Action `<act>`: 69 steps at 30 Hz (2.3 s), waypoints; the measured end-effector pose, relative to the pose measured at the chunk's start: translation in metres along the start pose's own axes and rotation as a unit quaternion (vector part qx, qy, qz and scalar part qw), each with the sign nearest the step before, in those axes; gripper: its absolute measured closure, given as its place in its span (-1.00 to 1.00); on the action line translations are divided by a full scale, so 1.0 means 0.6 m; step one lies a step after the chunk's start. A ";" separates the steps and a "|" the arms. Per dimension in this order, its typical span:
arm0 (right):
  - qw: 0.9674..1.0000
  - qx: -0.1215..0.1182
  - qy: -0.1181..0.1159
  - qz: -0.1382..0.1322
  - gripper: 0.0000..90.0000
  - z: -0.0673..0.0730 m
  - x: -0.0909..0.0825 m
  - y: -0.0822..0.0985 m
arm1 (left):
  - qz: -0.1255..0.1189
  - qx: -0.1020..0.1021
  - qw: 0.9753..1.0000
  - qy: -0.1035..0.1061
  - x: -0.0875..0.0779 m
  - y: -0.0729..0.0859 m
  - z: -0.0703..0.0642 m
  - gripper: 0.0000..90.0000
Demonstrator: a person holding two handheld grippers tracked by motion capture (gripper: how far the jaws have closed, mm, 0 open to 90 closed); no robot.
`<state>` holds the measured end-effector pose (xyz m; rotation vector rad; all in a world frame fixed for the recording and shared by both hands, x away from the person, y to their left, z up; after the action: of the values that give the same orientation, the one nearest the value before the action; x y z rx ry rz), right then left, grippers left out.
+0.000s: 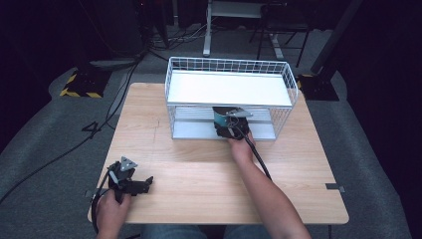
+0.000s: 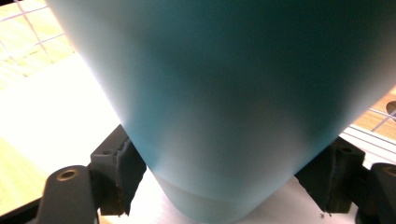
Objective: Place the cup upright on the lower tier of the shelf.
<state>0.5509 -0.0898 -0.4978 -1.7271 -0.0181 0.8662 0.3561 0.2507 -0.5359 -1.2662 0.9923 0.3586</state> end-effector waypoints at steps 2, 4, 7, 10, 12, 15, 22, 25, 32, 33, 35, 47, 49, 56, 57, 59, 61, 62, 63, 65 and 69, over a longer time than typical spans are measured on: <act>1.000 0.004 0.004 0.000 -0.45 -0.003 0.005 0.003 | 0.000 0.000 1.000 0.000 0.000 0.000 0.000 -1.00; 1.000 0.012 0.006 0.001 -0.45 -0.007 0.009 0.006 | 0.000 0.000 1.000 0.000 0.000 0.000 0.000 -1.00; 1.000 0.018 0.006 0.003 -0.45 -0.011 0.012 0.009 | 0.000 0.000 1.000 0.000 0.000 0.000 0.000 -1.00; 1.000 0.020 0.007 0.004 -0.45 -0.014 0.015 0.011 | 0.000 0.000 1.000 0.000 0.000 0.000 0.000 -1.00; 1.000 0.024 0.005 0.005 -0.46 -0.015 0.016 0.012 | 0.000 0.000 1.000 0.000 0.000 0.000 0.000 -1.00; 1.000 0.026 0.006 0.005 -0.46 -0.016 0.016 0.013 | 0.000 0.000 1.000 0.000 0.000 0.000 0.000 -1.00; 1.000 0.030 0.000 0.006 -0.46 -0.017 0.016 0.014 | 0.000 0.000 1.000 0.000 0.000 0.000 0.000 -1.00; 0.999 0.031 -0.002 0.007 -0.46 -0.018 0.016 0.014 | 0.000 0.000 1.000 0.000 0.000 0.000 0.000 -1.00; 0.999 0.032 -0.003 0.006 -0.47 -0.018 0.017 0.014 | 0.000 0.000 1.000 0.000 0.000 0.000 0.000 -1.00; 1.000 0.028 -0.001 0.007 -0.48 -0.018 0.017 0.014 | 0.000 0.000 1.000 0.000 0.000 0.000 0.000 -1.00; 1.000 0.019 0.007 0.008 -0.58 -0.018 0.017 0.014 | 0.000 0.000 1.000 0.000 0.000 0.000 0.000 -1.00; 1.000 -0.006 0.014 0.006 -0.78 -0.009 -0.013 0.003 | 0.000 0.001 1.000 0.000 0.000 0.000 0.000 -1.00; 1.000 -0.003 0.011 0.007 -0.78 -0.010 -0.021 0.003 | 0.000 0.001 1.000 0.000 0.000 0.000 0.000 -1.00; 1.000 0.004 0.004 0.007 -0.77 -0.016 -0.061 0.007 | 0.000 0.000 1.000 0.000 0.000 0.000 0.000 -1.00; 1.000 0.004 0.003 0.009 -0.77 -0.017 -0.066 0.007 | 0.000 0.000 1.000 0.000 0.000 0.000 0.000 -1.00; 1.000 0.007 -0.003 0.011 -0.77 -0.019 -0.077 0.009 | 0.000 0.000 1.000 0.000 0.000 0.000 0.000 -1.00; 1.000 0.005 -0.007 0.014 -0.76 -0.021 -0.088 0.010 | 0.000 0.000 1.000 0.000 0.000 0.000 0.000 -1.00; 1.000 0.004 -0.009 0.015 -0.75 -0.022 -0.094 0.011 | 0.000 0.000 1.000 0.000 0.000 0.000 0.000 -1.00; 1.000 0.002 -0.011 0.010 -0.74 -0.023 -0.100 0.011 | 0.000 0.000 1.000 0.000 0.000 0.000 0.000 -1.00; 1.000 0.000 -0.014 0.009 -0.74 -0.025 -0.113 0.012 | 0.000 0.000 1.000 -0.001 0.000 0.000 0.000 -1.00; 1.000 -0.002 -0.019 0.008 -0.74 -0.030 -0.137 0.016 | 0.000 0.000 1.000 0.000 0.000 0.000 0.000 -1.00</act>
<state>0.4973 -0.1436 -0.4605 -1.7162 -0.0314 0.9101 0.3561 0.2508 -0.5360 -1.2670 0.9915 0.3586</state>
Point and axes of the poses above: each handheld gripper's, and its own axes: x roughly forward along the jaws, y roughly out of its underside, z roughly to its left, the point moved 4 cm from there along x, roughly forward along the jaws, and after that the axes turned 3 degrees about z, right-handed, at the moved point
